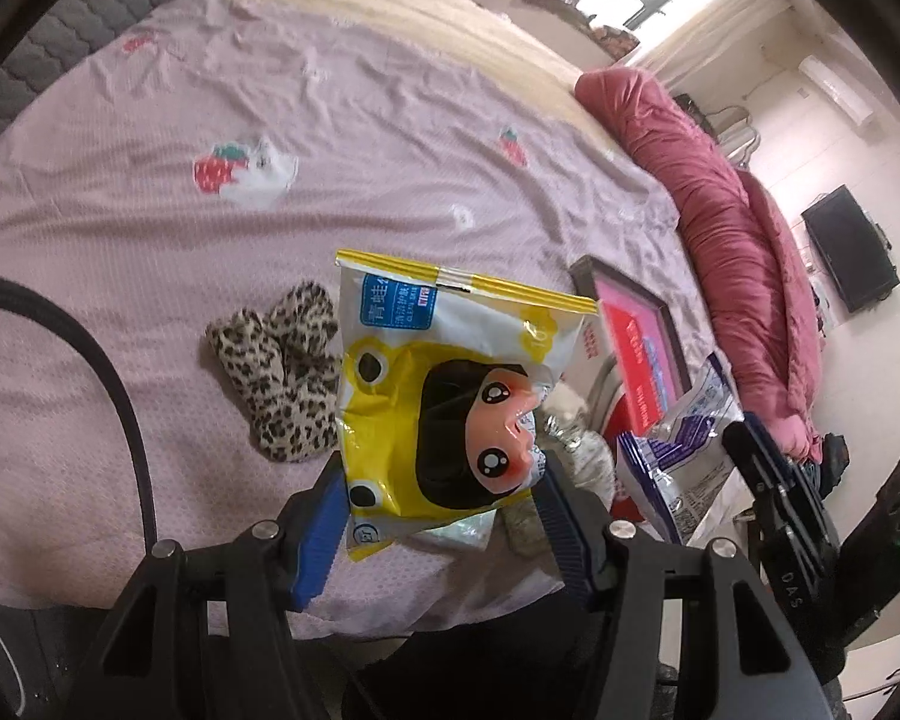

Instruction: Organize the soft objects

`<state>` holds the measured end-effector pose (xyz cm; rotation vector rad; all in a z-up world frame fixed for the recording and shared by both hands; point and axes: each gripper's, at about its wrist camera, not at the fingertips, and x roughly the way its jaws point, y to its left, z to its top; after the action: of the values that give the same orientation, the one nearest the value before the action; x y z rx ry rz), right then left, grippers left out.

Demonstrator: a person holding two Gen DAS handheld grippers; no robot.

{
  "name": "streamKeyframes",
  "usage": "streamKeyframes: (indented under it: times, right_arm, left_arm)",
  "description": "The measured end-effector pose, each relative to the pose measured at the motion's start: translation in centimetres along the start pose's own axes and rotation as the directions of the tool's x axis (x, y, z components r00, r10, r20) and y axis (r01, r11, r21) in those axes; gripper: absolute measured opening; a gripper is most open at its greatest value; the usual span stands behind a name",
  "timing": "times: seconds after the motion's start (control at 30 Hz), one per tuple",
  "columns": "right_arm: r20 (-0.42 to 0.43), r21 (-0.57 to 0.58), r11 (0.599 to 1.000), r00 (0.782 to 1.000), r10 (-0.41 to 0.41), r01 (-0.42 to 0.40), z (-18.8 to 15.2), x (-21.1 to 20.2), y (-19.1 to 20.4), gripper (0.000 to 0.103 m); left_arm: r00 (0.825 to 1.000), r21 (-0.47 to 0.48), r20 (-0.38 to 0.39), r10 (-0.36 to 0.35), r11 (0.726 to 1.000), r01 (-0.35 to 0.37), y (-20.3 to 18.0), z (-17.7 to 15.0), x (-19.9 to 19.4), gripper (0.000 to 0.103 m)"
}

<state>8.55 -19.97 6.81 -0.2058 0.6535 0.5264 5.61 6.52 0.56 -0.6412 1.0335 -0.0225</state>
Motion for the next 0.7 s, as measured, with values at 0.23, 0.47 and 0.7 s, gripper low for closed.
streamKeyframes:
  times: [0.23,0.47,0.7]
  right_arm:
    - [0.045,0.018,1.0,0.999,-0.025,0.024,1.0,-1.4,-0.7,0.029]
    - [0.071,0.034,0.998,0.996,-0.053,0.051,1.3,-2.9,-1.7,0.029]
    - [0.098,0.071,0.994,0.991,-0.091,0.084,1.5,-4.4,-3.3,0.029]
  left_arm:
    - [0.997,0.019,0.075,0.006,1.0,-0.007,-1.3,1.4,-3.1,0.06]
    - [0.997,0.08,0.081,-0.015,0.997,0.009,-4.3,1.3,-3.8,0.06]
    - [0.997,0.16,0.069,-0.027,0.987,0.016,-7.9,0.4,-3.3,0.06]
